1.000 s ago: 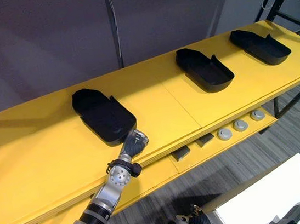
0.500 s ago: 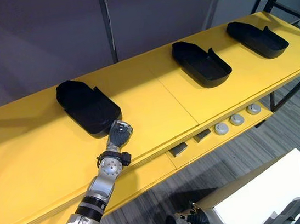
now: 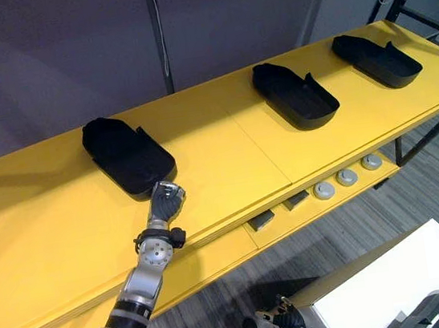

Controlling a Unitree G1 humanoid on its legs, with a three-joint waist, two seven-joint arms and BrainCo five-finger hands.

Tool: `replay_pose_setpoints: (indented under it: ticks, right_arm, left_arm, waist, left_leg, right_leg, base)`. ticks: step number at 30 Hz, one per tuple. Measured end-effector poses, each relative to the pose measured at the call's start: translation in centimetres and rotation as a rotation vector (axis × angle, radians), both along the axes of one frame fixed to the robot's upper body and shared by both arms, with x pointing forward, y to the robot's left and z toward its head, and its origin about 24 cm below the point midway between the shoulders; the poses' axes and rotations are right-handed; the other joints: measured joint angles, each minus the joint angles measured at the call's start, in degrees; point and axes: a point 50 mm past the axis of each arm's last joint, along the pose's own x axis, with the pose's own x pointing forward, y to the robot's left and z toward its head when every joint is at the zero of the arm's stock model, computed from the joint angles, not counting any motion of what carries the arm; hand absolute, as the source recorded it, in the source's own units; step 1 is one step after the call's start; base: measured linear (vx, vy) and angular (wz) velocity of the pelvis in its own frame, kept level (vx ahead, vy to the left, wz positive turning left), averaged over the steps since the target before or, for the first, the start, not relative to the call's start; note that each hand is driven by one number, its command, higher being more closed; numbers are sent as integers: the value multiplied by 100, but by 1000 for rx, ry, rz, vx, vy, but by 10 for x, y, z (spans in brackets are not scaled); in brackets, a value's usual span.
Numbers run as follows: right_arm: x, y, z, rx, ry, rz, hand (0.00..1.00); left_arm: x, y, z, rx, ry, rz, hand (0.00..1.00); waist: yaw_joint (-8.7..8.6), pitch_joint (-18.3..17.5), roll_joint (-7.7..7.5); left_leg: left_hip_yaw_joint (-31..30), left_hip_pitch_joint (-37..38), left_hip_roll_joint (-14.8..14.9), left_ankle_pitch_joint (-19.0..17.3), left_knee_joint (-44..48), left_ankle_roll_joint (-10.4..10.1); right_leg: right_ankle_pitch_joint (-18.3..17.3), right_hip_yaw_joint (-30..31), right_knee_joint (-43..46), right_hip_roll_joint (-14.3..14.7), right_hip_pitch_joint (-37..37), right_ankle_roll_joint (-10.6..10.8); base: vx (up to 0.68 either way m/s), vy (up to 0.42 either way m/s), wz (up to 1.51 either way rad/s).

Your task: Walk over and take plastic housings, then place them on the shelf

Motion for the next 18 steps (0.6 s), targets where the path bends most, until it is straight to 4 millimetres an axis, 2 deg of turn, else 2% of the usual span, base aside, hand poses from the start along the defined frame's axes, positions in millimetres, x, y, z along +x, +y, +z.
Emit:
replay_pose_setpoints:
  ticks: [1,2,5,6,7,9,10,14,18]
  right_arm:
    - [-1,0,0,0,2,-2,0]
    - [-4,-2,-2,-1,12,-13,0]
    - [-6,-4,-2,-2,19,-21,0]
    - [-6,-4,-3,-2,20,-21,0]
    - [-7,-4,-3,-2,21,-21,0]
    - [-8,-4,-4,-3,27,-21,0]
    - [-9,-5,-4,-3,30,-22,0]
    - [-16,-7,-7,-6,54,-28,0]
    - [-24,-6,-8,-6,68,-29,0]
  left_arm:
    - [-3,-1,5,-16,-25,-9,100]
    - [-9,-1,22,-57,-101,-23,100]
    - [-29,5,57,-133,-280,-51,100]
    - [-40,13,70,-170,-361,-46,100]
    - [-44,16,75,-189,-394,-43,100]
    - [-62,39,85,-238,-481,26,100]
    - [-67,48,85,-251,-492,59,100]
    - [-106,117,65,-304,-482,407,100]
    - [-143,158,42,-314,-416,671,100]
  waist:
    - [29,0,-1]
    - [148,0,0]
    - [238,-1,1]
    - [264,-7,3]
    - [272,-8,4]
    - [328,-24,6]
    - [353,-33,6]
    - [569,-139,12]
    - [737,-264,5]
  left_leg:
    - [-2,-5,-2,0,6,0]
    - [-6,-9,-6,0,10,0]
    - [-37,-6,-7,-13,43,-6]
    - [-77,1,-7,-17,54,-6]
    - [-99,1,-8,-19,61,-5]
    - [-216,0,-8,-24,102,-3]
    - [-236,-3,-5,-34,121,-2]
    - [-475,-43,-7,-81,246,-11]
    - [-661,-115,-42,-120,358,-11]
  right_leg:
    - [-13,3,0,-17,-1,7]
    - [-23,4,10,-23,-4,14]
    - [-103,-11,128,-32,-3,22]
    - [-151,-46,201,-37,-5,28]
    - [-176,-71,233,-43,-6,31]
    - [-291,-185,403,-61,-9,26]
    - [-310,-207,433,-63,-8,24]
    - [-514,-451,686,-114,13,21]
    - [-677,-671,886,-196,15,31]
  base:
    - [23,18,5]
    - [0,0,0]
    - [10,10,6]
    - [10,5,12]
    - [9,2,21]
    - [1,-3,24]
    - [3,-5,21]
    - [8,-8,30]
    - [21,3,32]
